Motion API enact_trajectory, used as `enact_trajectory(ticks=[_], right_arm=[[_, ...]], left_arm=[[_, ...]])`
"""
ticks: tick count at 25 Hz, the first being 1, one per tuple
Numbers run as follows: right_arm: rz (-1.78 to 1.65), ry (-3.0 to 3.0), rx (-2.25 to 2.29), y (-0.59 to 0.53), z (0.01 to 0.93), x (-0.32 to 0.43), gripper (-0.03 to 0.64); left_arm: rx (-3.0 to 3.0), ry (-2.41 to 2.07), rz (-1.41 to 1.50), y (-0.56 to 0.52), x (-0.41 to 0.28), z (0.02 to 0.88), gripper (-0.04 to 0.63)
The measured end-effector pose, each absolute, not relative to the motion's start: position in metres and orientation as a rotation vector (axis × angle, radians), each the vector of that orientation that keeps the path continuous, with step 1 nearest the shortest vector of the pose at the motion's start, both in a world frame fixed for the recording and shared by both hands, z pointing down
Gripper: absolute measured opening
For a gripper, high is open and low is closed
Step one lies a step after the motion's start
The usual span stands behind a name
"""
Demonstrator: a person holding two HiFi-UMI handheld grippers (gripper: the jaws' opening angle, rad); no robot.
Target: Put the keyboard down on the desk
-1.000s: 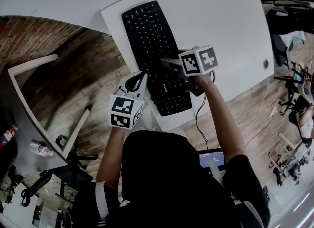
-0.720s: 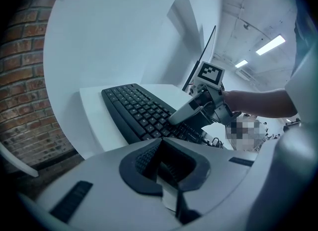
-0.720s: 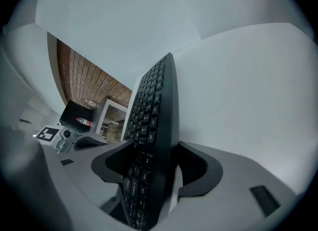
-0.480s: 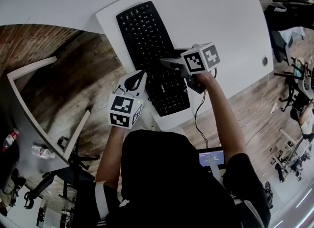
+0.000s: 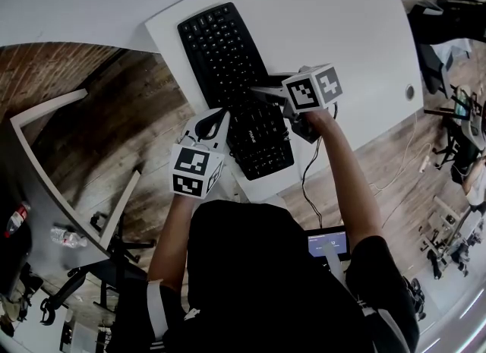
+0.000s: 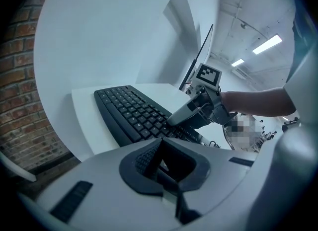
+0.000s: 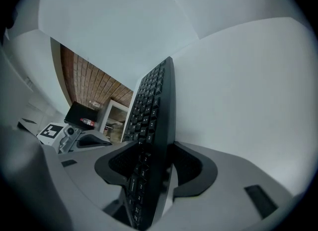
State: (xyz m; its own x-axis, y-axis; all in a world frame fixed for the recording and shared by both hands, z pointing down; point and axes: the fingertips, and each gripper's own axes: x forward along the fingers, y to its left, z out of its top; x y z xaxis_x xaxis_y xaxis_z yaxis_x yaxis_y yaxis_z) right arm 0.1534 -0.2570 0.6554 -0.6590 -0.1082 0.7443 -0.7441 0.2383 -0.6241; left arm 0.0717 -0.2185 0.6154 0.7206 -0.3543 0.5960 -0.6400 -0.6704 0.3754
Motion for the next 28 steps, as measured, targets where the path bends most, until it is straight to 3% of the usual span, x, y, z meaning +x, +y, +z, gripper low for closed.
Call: enact_trajectory(ticks=[28], right_arm=[[1.224, -1.776, 0.87, -0.2607, 0.657, 0.1584, 0.255]], left_arm=[[2.347, -0.777, 0.646, -0.2255, 0.0661, 0.6116, 0.014]])
